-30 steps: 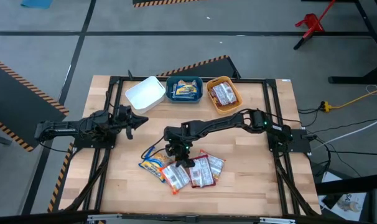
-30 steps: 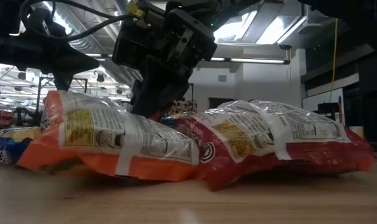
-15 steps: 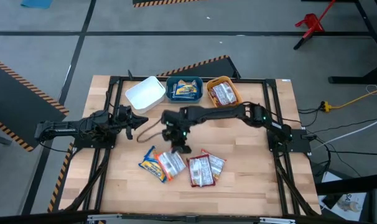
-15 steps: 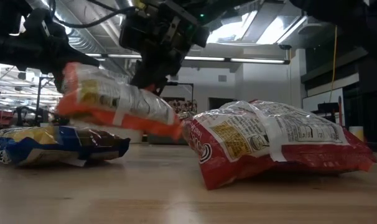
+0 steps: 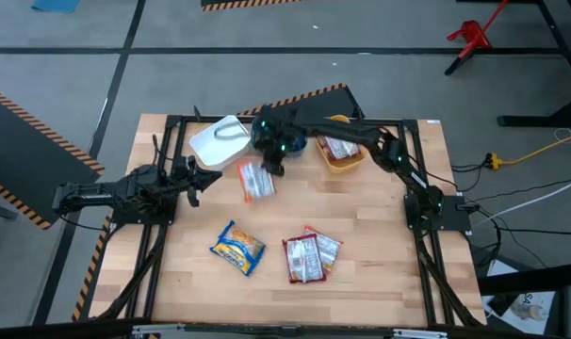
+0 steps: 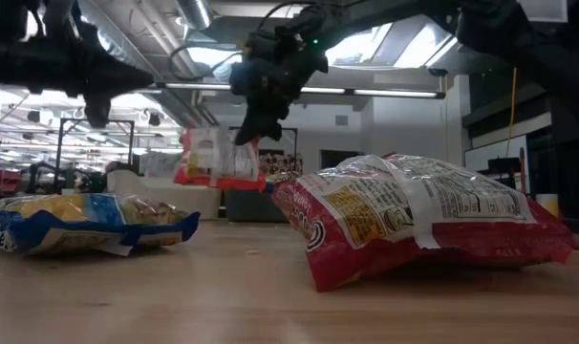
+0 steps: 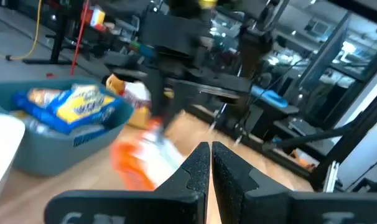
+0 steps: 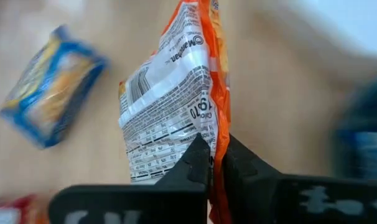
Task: Sort Maruchan noodles
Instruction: Put the left orange noodle pack into the white bin
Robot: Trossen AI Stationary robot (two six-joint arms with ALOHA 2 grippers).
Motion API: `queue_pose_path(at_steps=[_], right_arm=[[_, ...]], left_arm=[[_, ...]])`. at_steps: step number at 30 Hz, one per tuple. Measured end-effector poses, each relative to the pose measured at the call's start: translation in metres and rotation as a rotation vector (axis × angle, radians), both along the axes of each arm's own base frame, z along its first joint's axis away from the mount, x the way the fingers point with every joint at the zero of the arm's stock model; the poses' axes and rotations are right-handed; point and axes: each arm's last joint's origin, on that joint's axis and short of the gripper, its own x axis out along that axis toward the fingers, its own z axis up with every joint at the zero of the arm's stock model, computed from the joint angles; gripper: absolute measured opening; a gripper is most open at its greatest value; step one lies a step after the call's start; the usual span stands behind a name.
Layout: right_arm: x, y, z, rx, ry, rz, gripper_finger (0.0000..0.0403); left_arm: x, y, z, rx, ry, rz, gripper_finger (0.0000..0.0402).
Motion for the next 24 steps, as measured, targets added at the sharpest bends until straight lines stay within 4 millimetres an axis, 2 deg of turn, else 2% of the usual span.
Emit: queue_pose_path(at_steps=[7,12,16,24], right_arm=[[0.001,-0.052,0.044,-0.111,-0.228,-0.26,0.0],[0.012,-0.064,0.057,-0.115,-0.431,-0.434,0.0],[0.026,-0.062,0.051,-0.043,-0.554,-0.534,0.0],[0.043,-0.063,0.019,0.021,-0.578,-0.698,0.0]], left_arm=[[-0.013,0.0,0.046,0.104,-0.056,0.053,0.0002],[-0.024,0.001,0.066,0.162,-0.03,0.129,0.0003],[-0.026,0.001,0.07,0.17,-0.014,0.16,0.0001],[-0.026,0.002,0.069,0.168,-0.002,0.168,0.0001]])
